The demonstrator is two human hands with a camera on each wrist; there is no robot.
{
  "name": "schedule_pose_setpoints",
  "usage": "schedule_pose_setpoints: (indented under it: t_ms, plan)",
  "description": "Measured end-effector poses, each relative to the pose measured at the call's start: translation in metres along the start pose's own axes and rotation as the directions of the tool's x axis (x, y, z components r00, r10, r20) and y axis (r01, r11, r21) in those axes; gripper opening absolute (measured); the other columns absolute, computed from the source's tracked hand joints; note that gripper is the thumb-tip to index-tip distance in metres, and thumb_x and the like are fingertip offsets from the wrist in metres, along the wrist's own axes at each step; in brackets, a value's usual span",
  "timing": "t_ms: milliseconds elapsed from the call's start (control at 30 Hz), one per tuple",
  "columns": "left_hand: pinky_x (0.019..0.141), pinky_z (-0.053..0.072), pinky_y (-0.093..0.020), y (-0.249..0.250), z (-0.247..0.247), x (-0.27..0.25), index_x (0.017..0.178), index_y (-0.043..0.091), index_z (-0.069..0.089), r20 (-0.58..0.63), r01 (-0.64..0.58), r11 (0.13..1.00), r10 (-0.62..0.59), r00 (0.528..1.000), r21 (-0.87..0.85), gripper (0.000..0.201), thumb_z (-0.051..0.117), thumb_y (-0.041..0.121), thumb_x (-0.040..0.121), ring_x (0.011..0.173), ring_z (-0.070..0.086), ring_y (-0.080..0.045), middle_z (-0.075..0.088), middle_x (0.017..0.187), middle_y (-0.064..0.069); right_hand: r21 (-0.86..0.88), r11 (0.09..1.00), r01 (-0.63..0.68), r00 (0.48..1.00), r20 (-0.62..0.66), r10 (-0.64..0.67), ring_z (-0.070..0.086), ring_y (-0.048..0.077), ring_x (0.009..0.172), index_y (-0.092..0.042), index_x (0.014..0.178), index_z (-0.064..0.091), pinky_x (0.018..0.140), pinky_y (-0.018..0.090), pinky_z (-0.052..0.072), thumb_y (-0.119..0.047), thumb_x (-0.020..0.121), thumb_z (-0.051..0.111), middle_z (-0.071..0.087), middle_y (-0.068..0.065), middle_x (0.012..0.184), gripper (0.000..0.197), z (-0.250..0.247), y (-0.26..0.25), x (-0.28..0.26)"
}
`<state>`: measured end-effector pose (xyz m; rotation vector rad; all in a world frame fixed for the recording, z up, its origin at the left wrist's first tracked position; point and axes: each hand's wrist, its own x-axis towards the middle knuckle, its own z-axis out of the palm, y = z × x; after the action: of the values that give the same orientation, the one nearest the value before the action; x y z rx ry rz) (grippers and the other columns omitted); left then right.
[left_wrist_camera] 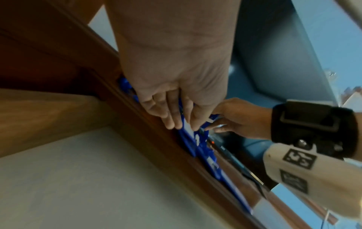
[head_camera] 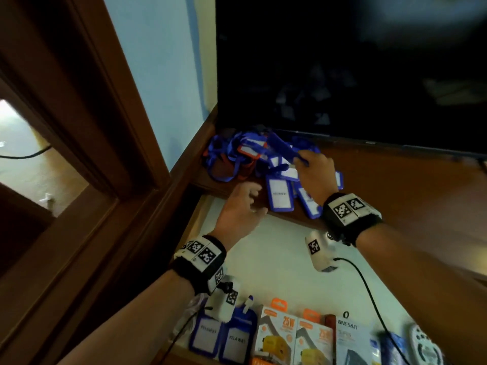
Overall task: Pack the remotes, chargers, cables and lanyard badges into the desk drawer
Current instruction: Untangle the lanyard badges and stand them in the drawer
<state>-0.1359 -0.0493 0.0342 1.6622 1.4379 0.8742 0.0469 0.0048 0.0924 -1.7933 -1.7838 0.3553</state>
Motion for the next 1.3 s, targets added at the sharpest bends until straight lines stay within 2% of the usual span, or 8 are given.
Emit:
schedule_pose_setpoints:
  t_ms: [167, 367, 500, 700, 800, 900, 1133, 1300]
  plan:
    - [0.104, 0.031, -0.031, 0.042, 0.01, 0.046, 0.139, 0.012, 0.032, -0.068, -0.11, 0.992, 0.114, 0.991, 0.057, 0.084, 0.08, 0.018, 0.07, 0.128, 0.033, -0.024, 0.032, 0.141, -0.008, 0.093, 0.995, 0.029, 0.984, -0.179, -0.012, 0.043, 0.016, 0.053, -0.015, 0.084, 0.062, 0.047, 0.019, 0.028, -0.016, 0.095, 0.052, 0.044, -0.005, 0.054, 0.014, -0.05, -0.012, 0.004]
    - [0.113, 0.025, -0.044, 0.046, 0.047, 0.064, 0.15, 0.025, 0.014, 0.389, -0.192, 0.861, -0.008, 0.921, 0.471, 0.099, 0.076, 0.038, 0.073, 0.144, 0.011, -0.032, 0.002, 0.159, -0.003, 0.221, 0.975, 0.037, 0.948, -0.317, 0.036, 0.063, 0.019, 0.062, -0.015, 0.107, 0.066, 0.052, 0.032, 0.047, -0.017, 0.096, 0.05, 0.066, 0.008, 0.072, 0.02, -0.099, -0.015, 0.007]
    - [0.11, 0.027, -0.049, 0.024, 0.063, 0.06, 0.149, 0.034, 0.01, 0.406, -0.183, 0.745, -0.127, 0.905, 0.642, 0.096, 0.074, 0.037, 0.076, 0.145, 0.003, -0.033, -0.013, 0.159, -0.001, 0.571, 0.821, -0.021, 0.894, -0.357, 0.271, 0.068, 0.014, 0.062, -0.017, 0.109, 0.062, 0.041, 0.02, 0.047, -0.013, 0.097, 0.048, 0.07, 0.005, 0.087, 0.019, -0.142, -0.005, 0.008]
    - [0.111, 0.029, -0.045, 0.005, 0.064, 0.072, 0.149, 0.024, 0.019, 0.377, -0.141, 0.729, -0.17, 0.911, 0.67, 0.086, 0.067, 0.046, 0.08, 0.145, 0.012, -0.031, 0.0, 0.16, -0.005, 0.758, 0.62, 0.205, 0.667, -0.571, 0.478, 0.064, 0.025, 0.067, -0.02, 0.08, 0.062, 0.062, 0.032, 0.053, -0.008, 0.092, 0.049, 0.057, 0.01, 0.073, 0.022, -0.221, 0.034, -0.017]
    - [0.111, 0.029, -0.042, -0.002, 0.062, 0.077, 0.148, 0.026, 0.025, 0.381, -0.154, 0.718, -0.165, 0.91, 0.679, 0.08, 0.063, 0.05, 0.082, 0.144, 0.017, -0.027, 0.005, 0.16, -0.002, 0.697, 0.671, 0.252, 0.514, -0.684, 0.518, 0.061, 0.027, 0.071, -0.022, 0.07, 0.064, 0.065, 0.037, 0.049, -0.011, 0.086, 0.053, 0.057, 0.011, 0.071, 0.022, -0.243, 0.061, -0.041]
    - [0.112, 0.028, -0.041, -0.006, 0.058, 0.08, 0.15, 0.028, 0.022, 0.365, -0.149, 0.697, -0.173, 0.915, 0.701, 0.078, 0.061, 0.051, 0.085, 0.145, 0.015, -0.025, 0.002, 0.161, 0.001, 0.557, 0.808, 0.194, 0.422, -0.791, 0.443, 0.053, -0.001, 0.057, -0.01, 0.086, 0.062, 0.057, 0.017, 0.043, -0.006, 0.087, 0.05, 0.057, -0.017, 0.055, 0.013, -0.256, 0.077, -0.066]
    - [0.109, 0.032, -0.047, 0.014, 0.065, 0.073, 0.145, 0.022, 0.031, 0.291, -0.077, 0.702, -0.191, 0.938, 0.708, 0.066, 0.06, 0.041, 0.089, 0.143, 0.02, -0.03, 0.007, 0.16, -0.005, 0.496, 0.844, -0.204, 0.564, -0.645, 0.515, 0.053, 0.011, 0.068, -0.019, 0.088, 0.07, 0.063, 0.03, 0.042, -0.02, 0.085, 0.055, 0.059, -0.005, 0.069, 0.015, -0.224, 0.126, -0.111]
    - [0.094, 0.041, -0.031, 0.069, 0.09, 0.049, 0.121, 0.011, 0.058, 0.322, -0.177, 0.926, 0.065, 0.945, 0.333, 0.034, 0.055, 0.032, 0.095, 0.118, 0.052, -0.024, 0.054, 0.13, -0.008, 0.467, 0.853, -0.233, 0.726, -0.5, 0.472, 0.055, 0.014, 0.059, -0.028, 0.087, 0.073, 0.059, 0.029, 0.045, -0.007, 0.081, 0.065, 0.063, 0.0, 0.066, 0.023, -0.183, 0.116, -0.15]
